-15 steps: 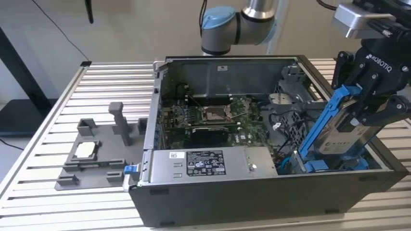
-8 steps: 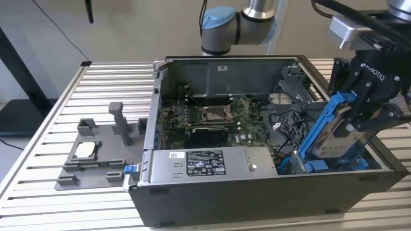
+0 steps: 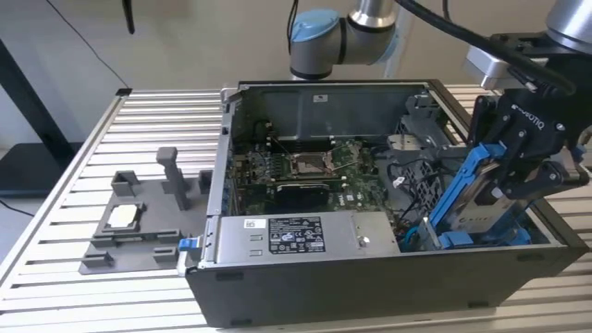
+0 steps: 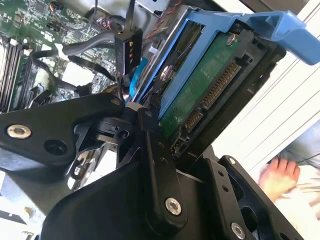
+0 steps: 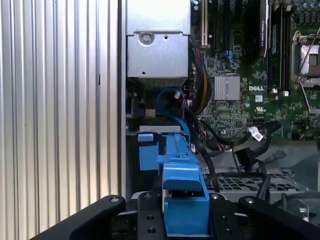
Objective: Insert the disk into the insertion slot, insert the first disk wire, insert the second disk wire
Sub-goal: 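Insert the disk into the insertion slot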
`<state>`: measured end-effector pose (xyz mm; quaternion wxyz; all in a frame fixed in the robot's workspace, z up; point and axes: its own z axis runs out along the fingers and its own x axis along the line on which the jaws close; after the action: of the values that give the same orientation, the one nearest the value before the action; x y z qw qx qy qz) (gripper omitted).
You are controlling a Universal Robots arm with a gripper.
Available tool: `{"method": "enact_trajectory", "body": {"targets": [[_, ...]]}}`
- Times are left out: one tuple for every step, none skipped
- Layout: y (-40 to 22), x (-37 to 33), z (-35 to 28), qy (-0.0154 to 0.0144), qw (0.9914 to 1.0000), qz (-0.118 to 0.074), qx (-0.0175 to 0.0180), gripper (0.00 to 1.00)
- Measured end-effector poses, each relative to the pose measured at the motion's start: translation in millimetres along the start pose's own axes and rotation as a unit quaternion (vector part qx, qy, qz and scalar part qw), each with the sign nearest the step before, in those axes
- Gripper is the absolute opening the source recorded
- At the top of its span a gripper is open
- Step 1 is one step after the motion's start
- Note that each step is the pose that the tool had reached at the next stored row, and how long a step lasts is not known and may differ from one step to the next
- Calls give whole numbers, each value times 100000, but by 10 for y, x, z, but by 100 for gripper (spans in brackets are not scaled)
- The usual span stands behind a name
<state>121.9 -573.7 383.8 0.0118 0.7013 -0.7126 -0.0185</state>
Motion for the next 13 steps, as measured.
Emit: {"method": "enact_trajectory", "body": {"targets": [[-1,0,17,2,100000,-1,-1,33],[-2,0,35,-7,100000,-1,-1,33],[-3,1,53,-5,100000,-2,-3,33],[-3,1,63,-5,100000,-8,-33,33],[-3,0,67,2,100000,-11,-61,33],[-4,0,70,10,100000,-20,-108,33],[-4,1,78,3,100000,-19,-138,33],[-5,1,91,-11,100000,-21,-144,33],[-5,1,104,-6,100000,-21,-146,33],[-6,1,120,2,100000,-19,-146,33],[-7,2,138,-1,100000,-20,-147,33],[-7,2,150,0,100000,-20,-146,33],[-7,2,151,4,100000,-18,-145,33]]}}
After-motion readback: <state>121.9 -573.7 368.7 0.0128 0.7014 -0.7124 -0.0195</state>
